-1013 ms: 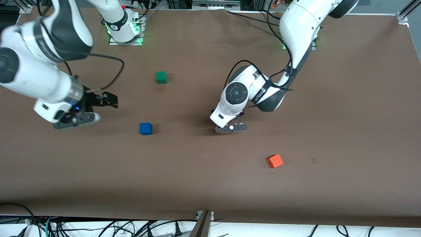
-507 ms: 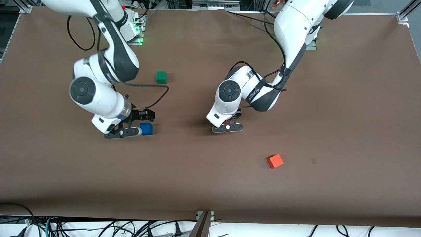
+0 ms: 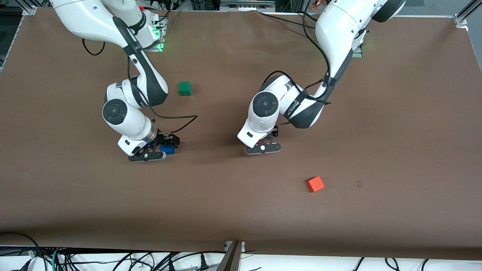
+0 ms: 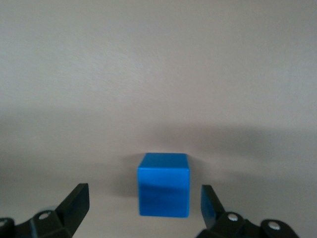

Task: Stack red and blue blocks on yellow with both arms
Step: 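Grasp the blue block with the right gripper while the left gripper withdraws, then carry the blue block over the red block with the right gripper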

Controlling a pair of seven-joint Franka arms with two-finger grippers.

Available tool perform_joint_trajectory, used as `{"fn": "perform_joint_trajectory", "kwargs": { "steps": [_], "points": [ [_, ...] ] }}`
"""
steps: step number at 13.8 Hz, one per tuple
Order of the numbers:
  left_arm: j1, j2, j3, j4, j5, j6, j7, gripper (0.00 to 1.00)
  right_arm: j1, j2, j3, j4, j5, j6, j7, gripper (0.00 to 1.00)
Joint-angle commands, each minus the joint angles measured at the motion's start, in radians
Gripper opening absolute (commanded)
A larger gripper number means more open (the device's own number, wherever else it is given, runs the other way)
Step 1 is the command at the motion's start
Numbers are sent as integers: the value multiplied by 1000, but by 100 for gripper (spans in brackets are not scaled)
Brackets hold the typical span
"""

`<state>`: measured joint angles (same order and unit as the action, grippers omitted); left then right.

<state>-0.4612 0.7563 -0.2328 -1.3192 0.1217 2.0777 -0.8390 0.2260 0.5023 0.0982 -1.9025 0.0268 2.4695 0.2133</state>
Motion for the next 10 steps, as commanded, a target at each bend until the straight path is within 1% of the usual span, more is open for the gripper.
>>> {"fn": "perform_joint_trajectory", "kwargs": {
  "steps": [1,2,3,5,6,7,8,10],
  "points": [
    [103,-130,-6,-6,30,-63,1,100,-7,21,1,-78,-7,138,-6,99],
    [133,-165,-7,-3,29,-103,29,100,-7,48,1,-93,-7,185,6,98],
    [169,-198,-7,-2,18,-146,93,100,-7,71,1,-104,-7,230,4,89],
    [257,-238,-16,34,13,-247,232,100,-7,72,1,-99,-7,237,-17,23],
    [289,-258,-16,50,13,-302,291,100,-7,59,1,-92,-7,202,-14,5],
    [326,-270,-17,73,12,-350,349,100,-7,38,1,-66,-1,128,-9,0],
    [364,-284,-17,93,7,-399,409,100,-7,19,3,-22,1,33,-6,0],
    [451,-301,-17,113,-63,-477,515,100,-4,-4,11,78,4,-135,1,0]
  ]
}}
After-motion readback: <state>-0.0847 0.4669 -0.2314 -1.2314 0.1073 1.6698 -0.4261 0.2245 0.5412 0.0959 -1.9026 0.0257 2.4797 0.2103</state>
